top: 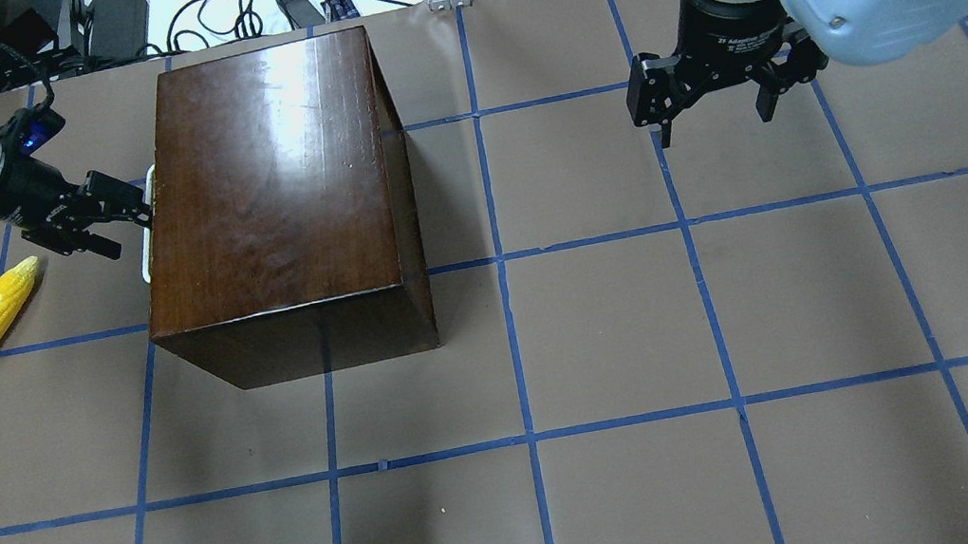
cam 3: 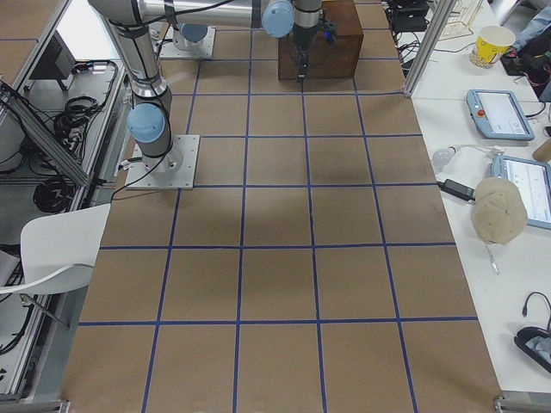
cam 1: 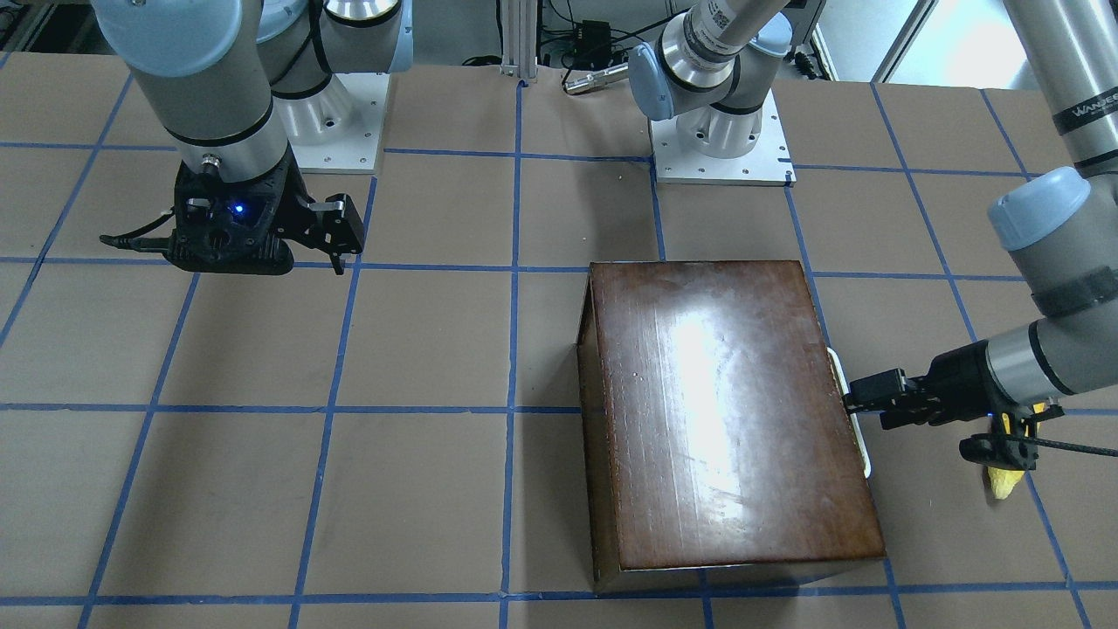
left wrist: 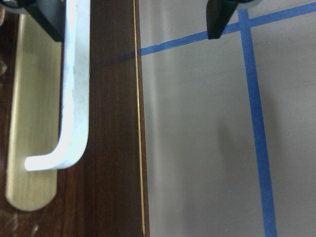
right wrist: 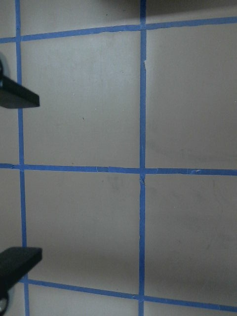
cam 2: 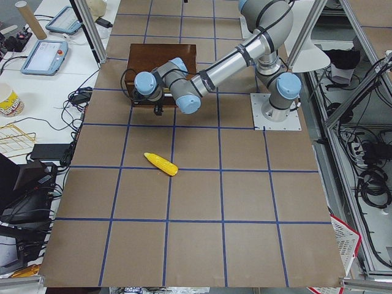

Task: Open drawer and put corn inside
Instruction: 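Close the left gripper around the white drawer handle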

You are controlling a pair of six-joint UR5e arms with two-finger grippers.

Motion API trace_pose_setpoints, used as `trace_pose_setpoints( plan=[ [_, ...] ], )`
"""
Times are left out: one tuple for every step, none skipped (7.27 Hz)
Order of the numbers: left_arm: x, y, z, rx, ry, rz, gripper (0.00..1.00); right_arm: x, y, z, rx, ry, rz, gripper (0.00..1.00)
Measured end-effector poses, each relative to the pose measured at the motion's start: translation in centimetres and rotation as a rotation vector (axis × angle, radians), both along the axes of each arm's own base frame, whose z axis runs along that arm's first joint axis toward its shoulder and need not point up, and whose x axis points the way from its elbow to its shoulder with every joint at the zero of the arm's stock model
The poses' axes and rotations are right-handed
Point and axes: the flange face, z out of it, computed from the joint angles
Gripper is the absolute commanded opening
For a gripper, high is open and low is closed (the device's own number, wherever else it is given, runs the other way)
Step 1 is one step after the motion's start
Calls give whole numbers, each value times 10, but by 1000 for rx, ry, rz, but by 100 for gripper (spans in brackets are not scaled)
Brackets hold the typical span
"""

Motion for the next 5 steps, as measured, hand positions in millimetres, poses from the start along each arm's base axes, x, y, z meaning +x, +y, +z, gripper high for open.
trace_pose_setpoints(
  plan=[
    [-1,2,-5,8,4,0,100,0,0,0,0,0,0,100],
    [-1,3,-8,13,5,-1,100,0,0,0,0,0,0,100],
    [-1,4,-10,15,3,-2,100,0,0,0,0,0,0,100],
    [-1,3,-10,16,1,-2,100,0,0,0,1,0,0,100],
    [-1,3,-11,17,-1,-3,100,0,0,0,0,0,0,100]
  ],
)
